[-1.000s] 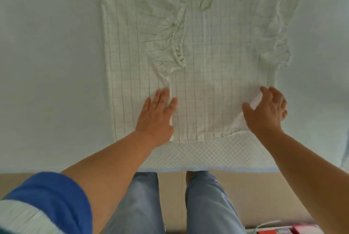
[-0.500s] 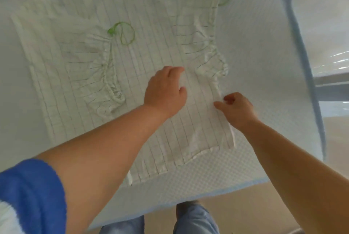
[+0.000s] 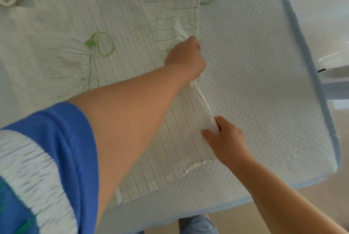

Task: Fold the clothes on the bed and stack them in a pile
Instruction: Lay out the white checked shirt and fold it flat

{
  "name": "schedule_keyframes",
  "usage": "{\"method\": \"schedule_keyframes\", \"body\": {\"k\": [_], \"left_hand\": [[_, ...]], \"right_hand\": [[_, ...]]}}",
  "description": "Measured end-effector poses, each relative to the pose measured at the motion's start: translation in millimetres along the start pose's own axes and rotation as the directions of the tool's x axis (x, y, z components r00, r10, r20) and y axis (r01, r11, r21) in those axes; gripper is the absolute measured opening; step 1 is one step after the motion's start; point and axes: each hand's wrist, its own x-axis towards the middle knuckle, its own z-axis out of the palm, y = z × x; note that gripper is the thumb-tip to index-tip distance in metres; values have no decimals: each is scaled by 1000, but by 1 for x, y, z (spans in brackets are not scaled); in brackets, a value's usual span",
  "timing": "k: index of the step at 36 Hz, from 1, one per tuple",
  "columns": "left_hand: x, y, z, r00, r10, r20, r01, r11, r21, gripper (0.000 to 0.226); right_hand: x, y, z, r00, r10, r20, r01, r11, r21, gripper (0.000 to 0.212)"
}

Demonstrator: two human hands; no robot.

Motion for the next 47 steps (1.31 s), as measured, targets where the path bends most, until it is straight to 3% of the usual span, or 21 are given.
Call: {"method": "schedule_keyframes", "body": {"k": [5, 7, 9, 14, 17, 20, 22, 25, 28, 30, 32, 34, 38, 43, 47], "left_hand": [[-14, -40, -46, 970, -240, -48, 194, 875, -443, 37], [-27, -62, -68, 938, -347, 6, 276, 735, -619, 40], [-41, -88, -91, 915, -401, 36, 287, 585, -758, 28], [-81, -166, -140, 833, -551, 41, 247, 306, -919, 24], [-107, -218, -155, 778, -628, 25, 216, 230, -949, 30], [-130, -266, -152, 704, -710, 1, 278, 274, -921, 34], [-141, -293, -143, 650, -758, -56, 375, 384, -844, 29], [-156, -315, -131, 602, -757, -253, 440, 579, -686, 33], [-158, -318, -127, 714, -614, -337, 358, 733, -578, 53], [-152, -315, -127, 803, -536, -259, 334, 766, -550, 68], [-143, -313, -128, 843, -501, -197, 330, 770, -546, 67], [-133, -311, -131, 856, -475, -202, 328, 803, -498, 65], [-117, -311, -134, 899, -408, -161, 341, 881, -328, 34], [-109, -314, -134, 878, -454, -151, 382, 855, -350, 33], [-118, -314, -137, 835, -451, -317, 280, 842, -460, 37]], "right_hand": [[-27, -29, 13, 988, -135, 69, 135, 991, 4, 21], [-37, -45, 22, 976, -197, 95, 199, 980, -14, 29], [-47, -65, 33, 952, -285, 110, 290, 957, -27, 30], [-67, -117, 73, 864, -474, 171, 487, 872, -43, 26], [-74, -144, 109, 816, -520, 253, 547, 836, -45, 28], [-80, -162, 149, 780, -515, 355, 566, 823, -52, 31], [-81, -167, 174, 770, -477, 424, 555, 828, -76, 36], [-80, -168, 204, 760, -409, 505, 539, 831, -137, 52], [-78, -168, 219, 754, -404, 519, 556, 813, -175, 58], [-76, -168, 221, 763, -421, 490, 566, 802, -192, 55], [-74, -169, 220, 771, -440, 460, 581, 782, -226, 49], [-71, -172, 216, 776, -459, 432, 596, 757, -267, 44], [-62, -174, 205, 774, -512, 373, 631, 675, -382, 36], [-50, -169, 201, 792, -486, 370, 610, 663, -434, 33], [-49, -168, 201, 793, -483, 370, 607, 670, -426, 31]]}}
